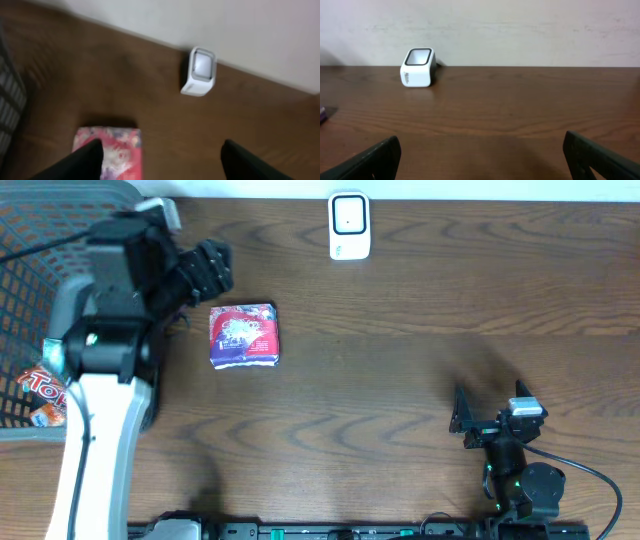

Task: Scan the item barcode
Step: 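Lift the Carefree pack out and place it on table, then regrasp Carefree pack, move it under scanner, set it down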

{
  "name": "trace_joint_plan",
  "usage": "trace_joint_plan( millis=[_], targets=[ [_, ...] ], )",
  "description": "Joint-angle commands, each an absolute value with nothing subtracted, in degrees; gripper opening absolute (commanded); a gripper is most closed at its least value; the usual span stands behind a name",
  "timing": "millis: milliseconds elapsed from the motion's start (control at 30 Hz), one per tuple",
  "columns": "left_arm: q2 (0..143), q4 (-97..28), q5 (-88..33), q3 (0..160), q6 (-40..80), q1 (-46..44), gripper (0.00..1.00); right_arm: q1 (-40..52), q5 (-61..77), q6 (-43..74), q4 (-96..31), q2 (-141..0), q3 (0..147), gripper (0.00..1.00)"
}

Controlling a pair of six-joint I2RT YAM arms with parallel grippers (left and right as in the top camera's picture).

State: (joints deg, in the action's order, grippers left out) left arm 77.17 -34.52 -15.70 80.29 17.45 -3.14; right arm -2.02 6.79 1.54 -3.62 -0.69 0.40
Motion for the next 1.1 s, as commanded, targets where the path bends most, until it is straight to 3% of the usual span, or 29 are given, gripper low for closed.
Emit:
trace_joint_plan(
  millis=[0,133,533,800,867,900,967,1000,1033,1067],
  targets=[
    [82.0,-36.0,-14.9,80.7,13.2,-4.8,0.8,-2.4,6.8,2.3,-3.8,-0.4,0.3,0.99],
    [88.5,-37.1,-12.0,80.7,10.1,-8.0,0.87,-2.4,6.8,2.3,-3.8,-0.4,0.3,0.99],
    [107.8,-40.6,9.5,80.7,11.7,-17.3,0.88,-2.4,6.8,2.3,-3.8,-0.4,0.3,0.99],
    [116.8,-41.1,10.3,80.7,12.8,-19.6,0.88,-2.4,6.8,2.3,-3.8,-0.4,0.3,0.99],
    [118.6,-41.2,9.5,80.7,13.0,-20.0,0.77,-2.4,6.8,2.3,-3.8,-0.4,0.3,0.99],
    [119.2,-41.3,9.5,80.7,13.0,-20.2,0.64,-2.4,6.8,2.3,-3.8,-0.4,0.3,0.99],
    [119.9,-41.6,9.5,80.7,13.0,-20.9,0.27,-2.4,6.8,2.3,-3.8,-0.4,0.3,0.99],
    [119.9,-41.6,9.5,80.7,13.0,-21.3,0.14,-2.4,6.8,2.3,-3.8,-0.4,0.3,0.99],
    [119.5,-41.6,9.5,80.7,13.0,-21.7,0.07,-2.4,6.8,2.3,-3.8,-0.4,0.3,0.99],
    [119.1,-41.5,9.5,80.8,13.0,-22.1,0.08,-2.4,6.8,2.3,-3.8,-0.4,0.3,0.99]
  ],
)
